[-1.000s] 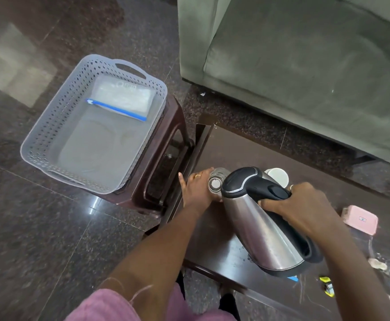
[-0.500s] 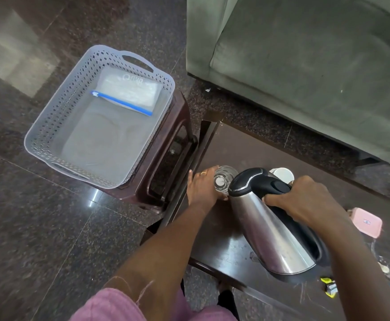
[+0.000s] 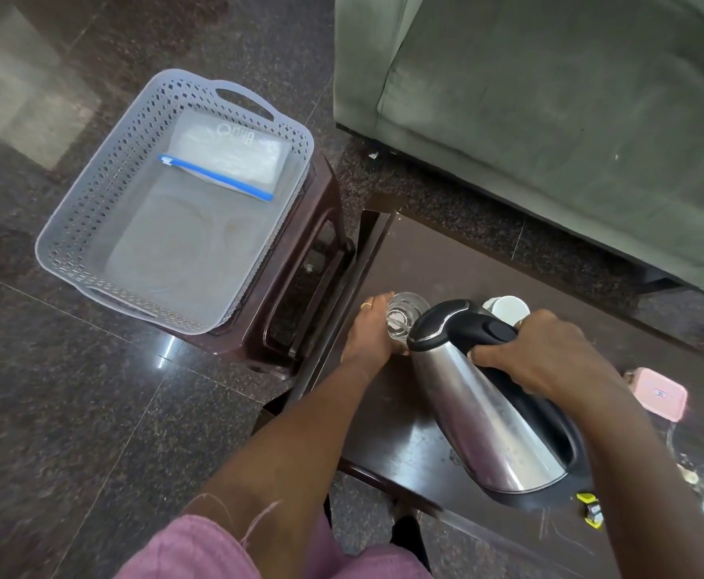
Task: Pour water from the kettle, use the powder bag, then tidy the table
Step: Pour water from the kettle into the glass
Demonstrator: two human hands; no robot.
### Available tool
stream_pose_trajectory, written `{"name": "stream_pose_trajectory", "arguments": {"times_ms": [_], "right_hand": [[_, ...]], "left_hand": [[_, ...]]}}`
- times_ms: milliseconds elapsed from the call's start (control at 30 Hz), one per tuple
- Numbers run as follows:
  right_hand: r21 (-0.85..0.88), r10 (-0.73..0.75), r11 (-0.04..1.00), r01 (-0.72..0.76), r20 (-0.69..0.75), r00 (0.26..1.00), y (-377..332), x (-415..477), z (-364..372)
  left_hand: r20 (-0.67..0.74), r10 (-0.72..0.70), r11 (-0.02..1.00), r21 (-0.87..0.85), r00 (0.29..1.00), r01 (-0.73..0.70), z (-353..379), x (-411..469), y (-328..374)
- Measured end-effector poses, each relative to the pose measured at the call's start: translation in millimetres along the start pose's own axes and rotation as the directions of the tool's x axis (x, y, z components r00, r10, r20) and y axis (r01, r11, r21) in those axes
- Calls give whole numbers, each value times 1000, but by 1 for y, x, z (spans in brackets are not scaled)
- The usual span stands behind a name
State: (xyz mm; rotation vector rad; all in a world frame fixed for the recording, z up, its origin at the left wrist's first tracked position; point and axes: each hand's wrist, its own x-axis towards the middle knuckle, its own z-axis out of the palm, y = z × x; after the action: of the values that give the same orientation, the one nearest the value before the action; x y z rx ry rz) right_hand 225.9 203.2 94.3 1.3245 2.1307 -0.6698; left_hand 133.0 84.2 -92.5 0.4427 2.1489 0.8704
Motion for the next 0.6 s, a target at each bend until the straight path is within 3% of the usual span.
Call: {"name": "stream_pose_trajectory", "arguments": {"times_ms": [600], "right_hand": [[35, 27, 999, -27, 12, 1000, 9, -6, -4]], "left_hand": [[-7, -10, 1000, -23, 1000, 9, 3, 2, -2]]}}
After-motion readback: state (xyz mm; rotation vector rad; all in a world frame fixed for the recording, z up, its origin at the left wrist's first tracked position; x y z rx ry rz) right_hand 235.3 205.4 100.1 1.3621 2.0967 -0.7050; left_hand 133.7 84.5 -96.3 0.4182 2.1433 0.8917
